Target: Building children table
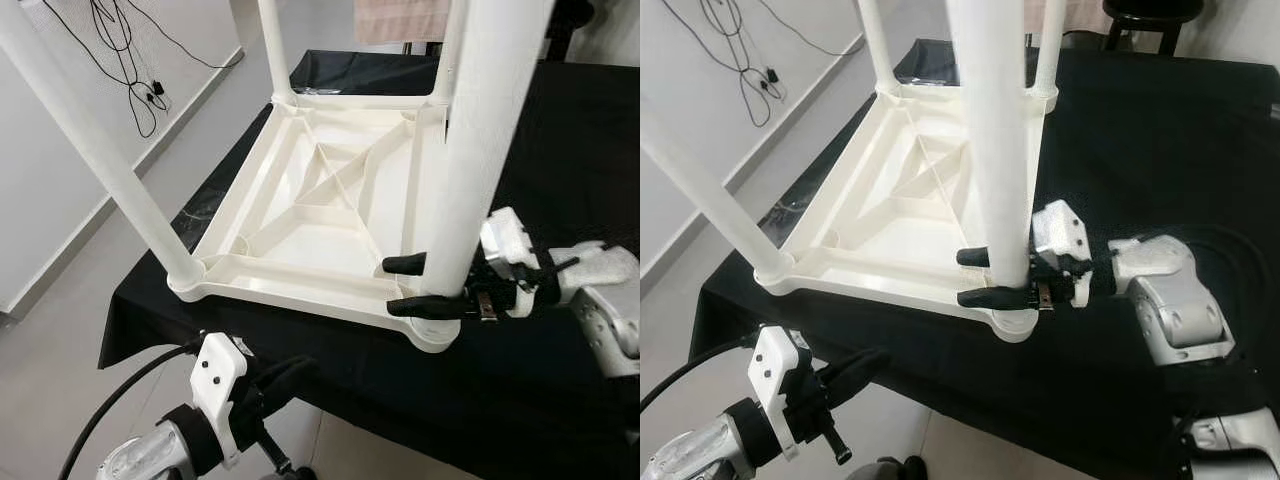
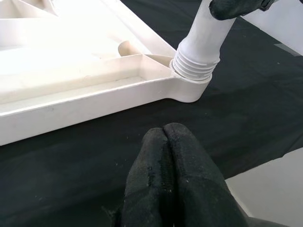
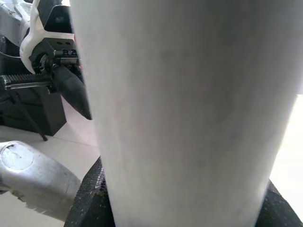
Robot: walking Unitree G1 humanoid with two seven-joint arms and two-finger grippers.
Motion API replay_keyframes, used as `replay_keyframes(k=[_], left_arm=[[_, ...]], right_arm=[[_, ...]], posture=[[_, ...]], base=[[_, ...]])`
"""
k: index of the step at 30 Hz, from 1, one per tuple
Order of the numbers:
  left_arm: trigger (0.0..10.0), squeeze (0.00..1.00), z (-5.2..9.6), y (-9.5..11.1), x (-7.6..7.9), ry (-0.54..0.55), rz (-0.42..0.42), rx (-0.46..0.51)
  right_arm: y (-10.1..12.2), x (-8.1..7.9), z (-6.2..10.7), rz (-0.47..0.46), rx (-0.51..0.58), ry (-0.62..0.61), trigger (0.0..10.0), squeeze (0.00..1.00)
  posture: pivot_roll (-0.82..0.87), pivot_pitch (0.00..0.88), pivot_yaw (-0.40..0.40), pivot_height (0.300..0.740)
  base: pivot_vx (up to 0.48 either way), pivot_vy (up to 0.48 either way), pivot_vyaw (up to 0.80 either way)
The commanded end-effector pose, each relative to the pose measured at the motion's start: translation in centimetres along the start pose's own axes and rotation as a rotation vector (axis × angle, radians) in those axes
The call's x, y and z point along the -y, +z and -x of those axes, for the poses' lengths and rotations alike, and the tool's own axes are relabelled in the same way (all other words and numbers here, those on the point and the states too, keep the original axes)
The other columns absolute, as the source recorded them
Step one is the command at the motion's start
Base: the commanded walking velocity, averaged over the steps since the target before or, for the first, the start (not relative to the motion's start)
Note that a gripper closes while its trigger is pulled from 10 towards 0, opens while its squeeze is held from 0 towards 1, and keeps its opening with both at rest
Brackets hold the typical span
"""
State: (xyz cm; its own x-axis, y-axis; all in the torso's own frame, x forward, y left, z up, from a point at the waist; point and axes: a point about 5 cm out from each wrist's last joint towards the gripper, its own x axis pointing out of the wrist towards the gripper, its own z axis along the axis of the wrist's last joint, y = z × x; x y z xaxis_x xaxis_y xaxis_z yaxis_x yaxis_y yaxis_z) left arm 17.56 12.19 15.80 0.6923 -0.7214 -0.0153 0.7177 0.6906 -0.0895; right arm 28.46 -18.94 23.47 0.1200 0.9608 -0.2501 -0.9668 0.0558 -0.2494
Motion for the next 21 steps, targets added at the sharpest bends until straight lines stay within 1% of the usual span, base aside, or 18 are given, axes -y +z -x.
replay_keyframes(k=[1,4,6,7,8,9,10,12,14,16,18,21], left_arm=[[10.0,0.00,0.3,-0.4,-0.2,0.003,-0.002,-0.038],[10.0,0.00,0.3,-0.4,-0.1,0.005,-0.002,-0.036],[10.0,0.00,0.3,-0.4,-0.1,0.008,-0.002,-0.034],[10.0,0.00,0.3,-0.4,-0.1,0.008,-0.002,-0.034],[10.0,0.00,0.3,-0.3,-0.2,0.010,-0.002,-0.033],[10.0,0.00,0.3,-0.3,-0.2,0.012,-0.003,-0.032],[10.0,0.00,0.3,-0.3,-0.2,0.012,-0.003,-0.032],[10.0,0.00,0.2,-0.3,-0.2,0.013,-0.003,-0.031],[10.0,0.00,0.2,-0.3,-0.2,0.013,-0.003,-0.031],[10.0,0.00,0.2,-0.3,-0.2,0.011,-0.001,-0.032],[10.0,0.00,0.2,-0.3,-0.2,0.010,-0.001,-0.032],[10.0,0.00,0.2,-0.3,-0.3,0.013,-0.002,-0.031]], right_arm=[[-1.7,-0.6,-0.9,-0.147,-0.007,0.094,10.0,0.00],[-1.7,-0.3,-1.0,-0.162,0.011,0.092,10.0,0.00],[-1.8,0.3,-1.3,-0.177,0.041,0.045,10.0,0.00],[-1.8,0.3,-1.3,-0.177,0.041,0.045,10.0,0.00],[-1.9,0.6,-1.4,-0.186,0.050,0.013,10.0,0.00],[-2.1,1.0,-1.5,-0.194,0.061,-0.044,10.0,0.00],[-2.1,1.0,-1.5,-0.194,0.061,-0.044,10.0,0.00],[-2.3,1.5,-1.6,-0.204,0.072,-0.125,10.0,0.00],[-2.3,1.8,-1.7,-0.208,0.079,-0.165,10.0,0.00],[-2.5,1.6,-1.8,-0.210,0.084,-0.215,10.0,0.00],[-2.5,1.5,-1.8,-0.210,0.087,-0.234,10.0,0.00],[-3.0,1.2,-2.1,-0.223,0.100,-0.381,10.0,0.00]], posture=[[0.02,0.193,0.084,0.740],[0.02,0.196,0.081,0.740],[0.02,0.197,0.077,0.740],[0.02,0.197,0.077,0.740],[0.02,0.197,0.077,0.740],[0.02,0.200,0.077,0.740],[0.02,0.200,0.077,0.740],[0.01,0.203,0.076,0.740],[0.01,0.203,0.076,0.740],[0.01,0.204,0.075,0.740],[0.01,0.204,0.073,0.740],[0.00,0.205,0.059,0.740]], base=[[0.000,0.000,0.00],[0.000,0.000,0.00],[0.000,0.000,0.00],[0.000,0.000,0.00],[0.000,0.000,0.00],[0.000,0.000,0.00],[0.000,0.000,0.00],[0.000,0.000,0.00],[0.000,0.000,0.00],[0.000,0.000,0.00],[0.000,0.000,0.00],[0.000,0.000,0.00]])
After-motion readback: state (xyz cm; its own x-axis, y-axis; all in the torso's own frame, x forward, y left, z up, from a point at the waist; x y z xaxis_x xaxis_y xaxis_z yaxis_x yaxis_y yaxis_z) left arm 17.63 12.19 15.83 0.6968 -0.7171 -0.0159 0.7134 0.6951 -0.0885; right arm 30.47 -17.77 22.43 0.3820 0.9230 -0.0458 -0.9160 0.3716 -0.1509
